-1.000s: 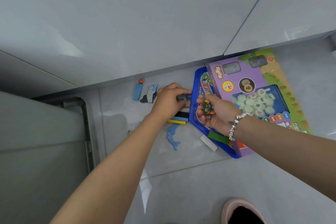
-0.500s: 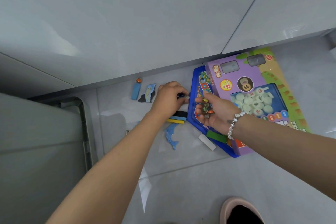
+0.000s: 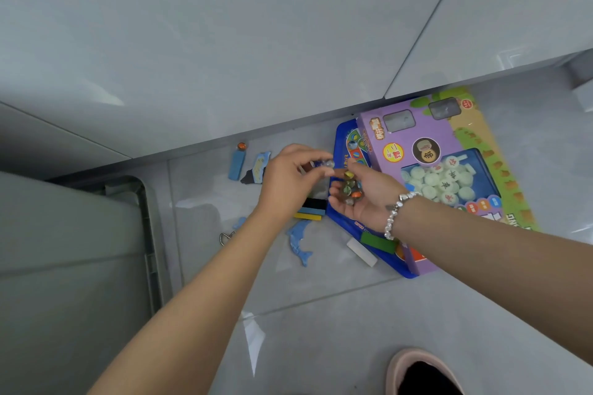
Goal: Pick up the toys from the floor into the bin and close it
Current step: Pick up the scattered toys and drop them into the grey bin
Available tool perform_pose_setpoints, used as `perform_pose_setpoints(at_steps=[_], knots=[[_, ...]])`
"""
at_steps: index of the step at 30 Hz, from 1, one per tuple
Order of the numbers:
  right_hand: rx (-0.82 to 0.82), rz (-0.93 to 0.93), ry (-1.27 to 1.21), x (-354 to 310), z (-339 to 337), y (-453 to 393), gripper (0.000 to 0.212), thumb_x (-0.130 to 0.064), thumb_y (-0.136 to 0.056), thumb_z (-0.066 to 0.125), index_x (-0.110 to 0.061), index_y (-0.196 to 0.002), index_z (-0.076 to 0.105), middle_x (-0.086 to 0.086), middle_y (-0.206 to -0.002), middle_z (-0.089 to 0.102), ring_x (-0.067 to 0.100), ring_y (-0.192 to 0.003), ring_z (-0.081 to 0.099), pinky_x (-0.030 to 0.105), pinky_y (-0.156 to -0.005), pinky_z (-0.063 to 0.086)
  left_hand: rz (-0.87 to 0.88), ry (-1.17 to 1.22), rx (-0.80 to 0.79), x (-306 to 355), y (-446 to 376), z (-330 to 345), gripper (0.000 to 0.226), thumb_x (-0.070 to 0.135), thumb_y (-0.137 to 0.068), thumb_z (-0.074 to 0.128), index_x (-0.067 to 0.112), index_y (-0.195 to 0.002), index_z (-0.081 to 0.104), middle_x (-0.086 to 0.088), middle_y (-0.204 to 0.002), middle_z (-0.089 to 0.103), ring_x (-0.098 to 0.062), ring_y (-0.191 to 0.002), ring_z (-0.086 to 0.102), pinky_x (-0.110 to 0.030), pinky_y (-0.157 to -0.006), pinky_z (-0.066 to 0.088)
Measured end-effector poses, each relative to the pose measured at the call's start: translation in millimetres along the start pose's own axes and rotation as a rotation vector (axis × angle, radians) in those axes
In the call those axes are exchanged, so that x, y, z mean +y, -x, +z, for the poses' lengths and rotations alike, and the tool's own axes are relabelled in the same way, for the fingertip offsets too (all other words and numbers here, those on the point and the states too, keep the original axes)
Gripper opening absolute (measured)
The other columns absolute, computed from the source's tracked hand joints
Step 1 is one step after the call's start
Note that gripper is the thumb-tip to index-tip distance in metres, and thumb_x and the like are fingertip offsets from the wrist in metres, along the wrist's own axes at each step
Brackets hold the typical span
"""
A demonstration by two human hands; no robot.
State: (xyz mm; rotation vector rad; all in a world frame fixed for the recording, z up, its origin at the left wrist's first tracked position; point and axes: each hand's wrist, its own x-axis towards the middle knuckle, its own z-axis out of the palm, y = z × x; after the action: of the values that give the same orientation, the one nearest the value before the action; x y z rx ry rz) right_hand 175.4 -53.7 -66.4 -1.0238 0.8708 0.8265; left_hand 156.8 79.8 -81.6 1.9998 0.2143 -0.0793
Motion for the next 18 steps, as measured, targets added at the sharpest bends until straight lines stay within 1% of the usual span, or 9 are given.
perform_pose_setpoints(at_steps=[2,4,6,8,10,12,15,17,18], knots=[[-0.086,0.054,-0.085,-0.2,3.2,-1.0,0.03,-0.035,-0.095,0.047,-0.007,-0.1,0.056,0.011,-0.086,0.063,0.018,-0.073,0.062,0.028,-0.055,0.058,0.014,0.044,-0.014,6.3,13.2,-0.6,0.026,0.011,-0.073,0.077,0.025,-0.094,0.072,0.012,-0.087,0.058,0.01,-0.079,0.052,-0.005,-0.074,0.041],[-0.198,0.131,-0.153,0.9,7.2,-0.6,0.033,-0.036,-0.096,0.043,-0.006,-0.107,0.054,0.013,-0.09,0.064,0.02,-0.079,0.063,0.03,-0.061,0.059,0.036,0.039,-0.013,8.9,21.9,2.6,0.026,0.008,-0.071,0.078,0.019,-0.095,0.074,0.014,-0.086,0.057,0.01,-0.081,0.053,-0.005,-0.075,0.041],[-0.253,0.183,-0.196,2.5,11.2,1.7,0.035,-0.036,-0.097,0.04,-0.005,-0.098,0.056,0.013,-0.08,0.065,0.02,-0.076,0.062,0.029,-0.059,0.059,0.067,-0.001,-0.01,11.1,26.1,5.5,0.026,0.009,-0.07,0.079,0.013,-0.096,0.075,0.015,-0.086,0.056,0.01,-0.082,0.054,-0.003,-0.075,0.04],[-0.252,0.191,-0.223,3.6,12.8,2.5,0.035,-0.034,-0.098,0.039,-0.006,-0.086,0.057,0.011,-0.07,0.064,0.018,-0.07,0.061,0.025,-0.057,0.056,0.085,-0.023,0.0,12.5,27.9,4.8,0.027,0.01,-0.07,0.08,0.013,-0.096,0.075,0.013,-0.087,0.057,0.009,-0.082,0.053,-0.002,-0.074,0.038],[-0.225,0.172,-0.201,2.6,11.1,2.0,0.035,-0.034,-0.098,0.04,-0.007,-0.085,0.058,0.009,-0.076,0.063,0.016,-0.065,0.059,0.023,-0.056,0.053,0.079,-0.026,0.033,11.0,28.3,0.9,0.024,0.013,-0.07,0.08,0.016,-0.094,0.074,0.006,-0.089,0.06,0.006,-0.08,0.053,-0.002,-0.072,0.035],[-0.157,0.141,-0.147,-0.2,7.9,1.6,0.033,-0.035,-0.096,0.043,-0.008,-0.086,0.059,0.008,-0.078,0.058,0.015,-0.059,0.058,0.021,-0.05,0.051,0.04,-0.023,0.095,6.6,28.1,-4.4,0.021,0.016,-0.073,0.078,0.019,-0.093,0.072,0.003,-0.094,0.061,0.004,-0.078,0.053,-0.002,-0.071,0.035],[-0.094,0.079,-0.076,-4.7,3.1,1.7,0.033,-0.034,-0.096,0.044,-0.007,-0.085,0.061,0.008,-0.076,0.055,0.016,-0.064,0.055,0.02,-0.048,0.052,-0.012,-0.034,0.169,-6.3,27.5,-7.8,0.02,0.017,-0.079,0.074,0.015,-0.098,0.071,0.001,-0.097,0.064,0.01,-0.077,0.054,0.0,-0.07,0.034],[-0.075,0.052,-0.023,-6.2,0.3,2.0,0.033,-0.033,-0.096,0.045,-0.007,-0.084,0.062,0.008,-0.075,0.056,0.016,-0.066,0.054,0.02,-0.048,0.052,-0.051,-0.033,0.154,-14.1,27.1,-6.1,0.019,0.015,-0.081,0.072,0.013,-0.1,0.071,0.0,-0.098,0.063,0.01,-0.077,0.054,0.0,-0.071,0.035],[-0.067,0.044,0.0,-6.4,-1.2,2.3,0.033,-0.033,-0.096,0.045,-0.007,-0.084,0.062,0.007,-0.074,0.056,0.016,-0.066,0.055,0.02,-0.047,0.052,-0.066,-0.037,0.135,-17.9,26.7,-4.3,0.019,0.013,-0.081,0.071,0.013,-0.1,0.071,0.0,-0.097,0.062,0.008,-0.077,0.055,0.0,-0.072,0.036]])
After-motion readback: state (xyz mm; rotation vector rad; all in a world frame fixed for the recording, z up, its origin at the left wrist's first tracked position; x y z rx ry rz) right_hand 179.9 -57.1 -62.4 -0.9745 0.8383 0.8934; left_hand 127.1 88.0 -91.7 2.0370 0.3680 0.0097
